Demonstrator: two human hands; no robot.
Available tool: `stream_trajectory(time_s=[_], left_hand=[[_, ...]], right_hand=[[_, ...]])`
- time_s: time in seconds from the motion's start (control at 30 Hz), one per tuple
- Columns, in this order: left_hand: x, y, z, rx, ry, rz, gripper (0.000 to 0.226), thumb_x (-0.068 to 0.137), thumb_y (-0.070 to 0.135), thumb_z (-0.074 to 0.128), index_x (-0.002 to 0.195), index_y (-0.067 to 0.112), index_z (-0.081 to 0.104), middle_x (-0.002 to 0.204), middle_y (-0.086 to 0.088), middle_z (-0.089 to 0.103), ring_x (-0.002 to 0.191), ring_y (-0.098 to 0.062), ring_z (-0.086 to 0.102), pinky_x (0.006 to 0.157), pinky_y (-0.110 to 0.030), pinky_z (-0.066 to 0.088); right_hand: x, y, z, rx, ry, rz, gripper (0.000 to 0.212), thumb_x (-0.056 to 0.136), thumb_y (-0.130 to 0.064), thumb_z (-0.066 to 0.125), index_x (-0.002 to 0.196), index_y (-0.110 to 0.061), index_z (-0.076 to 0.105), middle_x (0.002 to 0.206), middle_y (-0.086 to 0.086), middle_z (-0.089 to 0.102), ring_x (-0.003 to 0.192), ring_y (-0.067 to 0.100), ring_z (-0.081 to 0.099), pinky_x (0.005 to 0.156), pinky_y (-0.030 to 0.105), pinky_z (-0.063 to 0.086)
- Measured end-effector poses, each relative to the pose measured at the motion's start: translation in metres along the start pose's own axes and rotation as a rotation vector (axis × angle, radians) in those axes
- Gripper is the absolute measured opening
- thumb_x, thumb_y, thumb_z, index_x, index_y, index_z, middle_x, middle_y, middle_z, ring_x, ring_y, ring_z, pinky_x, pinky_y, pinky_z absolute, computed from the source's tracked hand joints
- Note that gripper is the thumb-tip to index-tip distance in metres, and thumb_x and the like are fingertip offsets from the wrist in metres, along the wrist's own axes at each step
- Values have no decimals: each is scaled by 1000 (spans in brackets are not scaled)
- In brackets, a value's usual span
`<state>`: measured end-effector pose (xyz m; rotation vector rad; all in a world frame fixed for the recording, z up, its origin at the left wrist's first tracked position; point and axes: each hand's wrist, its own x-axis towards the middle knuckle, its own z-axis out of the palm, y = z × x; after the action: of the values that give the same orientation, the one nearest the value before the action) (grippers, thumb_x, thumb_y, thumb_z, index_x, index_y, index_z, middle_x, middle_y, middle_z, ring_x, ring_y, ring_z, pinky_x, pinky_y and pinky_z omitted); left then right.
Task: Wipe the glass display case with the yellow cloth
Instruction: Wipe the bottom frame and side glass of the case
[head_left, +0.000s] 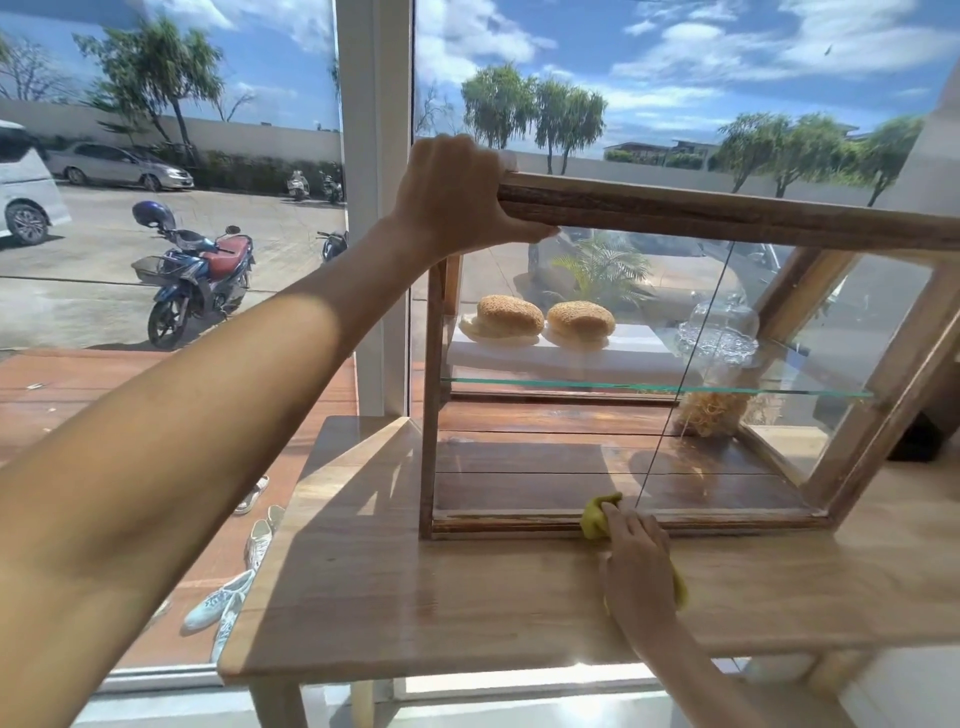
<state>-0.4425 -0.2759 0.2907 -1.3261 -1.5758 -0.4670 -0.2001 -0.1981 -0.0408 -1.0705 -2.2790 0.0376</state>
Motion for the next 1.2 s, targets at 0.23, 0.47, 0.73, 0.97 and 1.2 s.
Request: stream_trajectory(time_s=[0.23, 0.47, 0.73, 0.97, 1.2], left_hand=[[-1, 2, -1, 14, 13, 1, 78, 66, 86, 38, 76, 17, 72, 55, 1, 62, 52, -13, 50, 55, -22, 32], [-1, 2, -3, 4, -5, -10, 78, 65, 87, 37, 75, 17, 70, 56, 0, 62, 53, -13, 49, 55, -24, 29], [-3, 2, -2, 1, -16, -20, 87, 61, 91, 29, 79, 17, 71, 56, 0, 62, 52, -14, 47, 57, -23, 32], [-4, 4, -9, 6, -72, -1, 88, 61, 92, 29, 79, 15, 67, 56, 0, 61, 52, -16, 54, 57, -22, 37], [-5, 3, -17, -42, -173, 34, 73, 69, 80, 48, 97, 15, 64, 70, -3, 65, 67, -21, 61, 65, -27, 46]], right_hand=[[-10, -44, 19, 46, -32, 47, 69, 22, 14, 80, 88, -1, 71, 81, 10, 71, 77, 31, 67, 69, 39, 57], [-18, -85, 26, 3, -103, -175, 83, 10, -12, 91, 92, -14, 75, 89, -1, 74, 80, 16, 70, 71, 26, 57], [-19, -64, 26, 174, -130, -176, 57, 73, 6, 62, 127, -11, 57, 135, 3, 54, 125, 20, 50, 96, 23, 45], [-17, -59, -4, 49, -45, -141, 47, 33, -13, 90, 73, -27, 67, 56, -10, 61, 49, 5, 58, 39, 16, 39], [36, -68, -70, 122, 254, -194, 48, 41, 0, 87, 83, -16, 71, 67, -3, 68, 56, 19, 64, 44, 20, 46]])
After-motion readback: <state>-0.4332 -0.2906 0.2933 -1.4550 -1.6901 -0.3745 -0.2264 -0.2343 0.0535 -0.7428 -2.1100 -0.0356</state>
